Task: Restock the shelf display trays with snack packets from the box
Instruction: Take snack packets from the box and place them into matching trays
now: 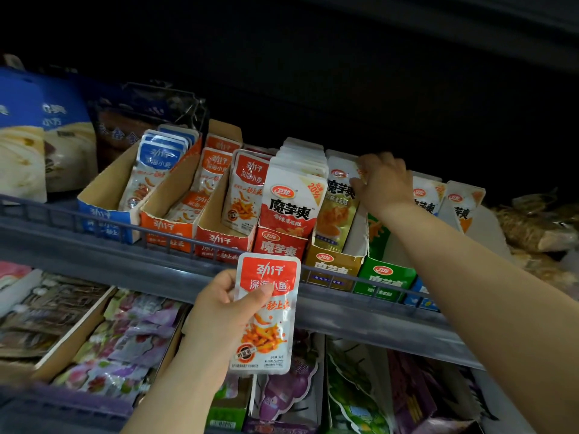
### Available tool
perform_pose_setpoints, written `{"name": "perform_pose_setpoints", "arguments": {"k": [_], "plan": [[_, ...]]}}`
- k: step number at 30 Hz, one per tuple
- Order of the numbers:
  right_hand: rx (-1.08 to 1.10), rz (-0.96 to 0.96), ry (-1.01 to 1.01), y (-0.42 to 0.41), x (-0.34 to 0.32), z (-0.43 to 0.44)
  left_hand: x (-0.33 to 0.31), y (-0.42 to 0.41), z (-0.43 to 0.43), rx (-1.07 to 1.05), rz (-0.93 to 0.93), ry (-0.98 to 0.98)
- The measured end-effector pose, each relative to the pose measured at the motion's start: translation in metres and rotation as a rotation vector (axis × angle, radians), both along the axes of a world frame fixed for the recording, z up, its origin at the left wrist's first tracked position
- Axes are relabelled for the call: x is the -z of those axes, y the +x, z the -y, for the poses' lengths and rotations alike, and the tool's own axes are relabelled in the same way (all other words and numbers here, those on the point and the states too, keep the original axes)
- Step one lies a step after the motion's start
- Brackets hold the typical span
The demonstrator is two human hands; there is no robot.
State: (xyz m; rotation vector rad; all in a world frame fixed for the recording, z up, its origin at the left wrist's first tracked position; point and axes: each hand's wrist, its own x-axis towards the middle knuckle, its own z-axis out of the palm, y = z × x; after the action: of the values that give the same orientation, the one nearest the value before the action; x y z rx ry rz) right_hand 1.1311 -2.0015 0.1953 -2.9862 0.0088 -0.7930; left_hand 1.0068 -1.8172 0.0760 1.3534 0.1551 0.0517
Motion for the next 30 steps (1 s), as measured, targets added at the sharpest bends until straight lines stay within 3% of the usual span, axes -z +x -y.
{"name": "perform_pose_setpoints", "arguments": {"k": [6,11,16,22,30], "plan": [[-0.031,0.106,0.159,-0.006,0.0,-0.002,-0.001,0.002,-0.001,-0.002,0.004,0.016],[-0.33,0.403,0.337,-0.043,0.001,-0.015,-0.003,0.001,-0.002,-0.042,0.024,-0.067],[-0.697,0.042,0.134,-0.084,-0.002,-0.039,-0.009,-0.003,-0.003,-0.133,0.058,-0.119],[-0.593,0.1,-0.256,-0.083,-0.011,-0.052,-0.011,-0.009,-0.005,-0.17,0.143,-0.049],[-0.479,0.128,-0.092,-0.051,-0.01,-0.059,-0.01,-0.009,-0.016,-0.155,0.12,-0.108]]}}
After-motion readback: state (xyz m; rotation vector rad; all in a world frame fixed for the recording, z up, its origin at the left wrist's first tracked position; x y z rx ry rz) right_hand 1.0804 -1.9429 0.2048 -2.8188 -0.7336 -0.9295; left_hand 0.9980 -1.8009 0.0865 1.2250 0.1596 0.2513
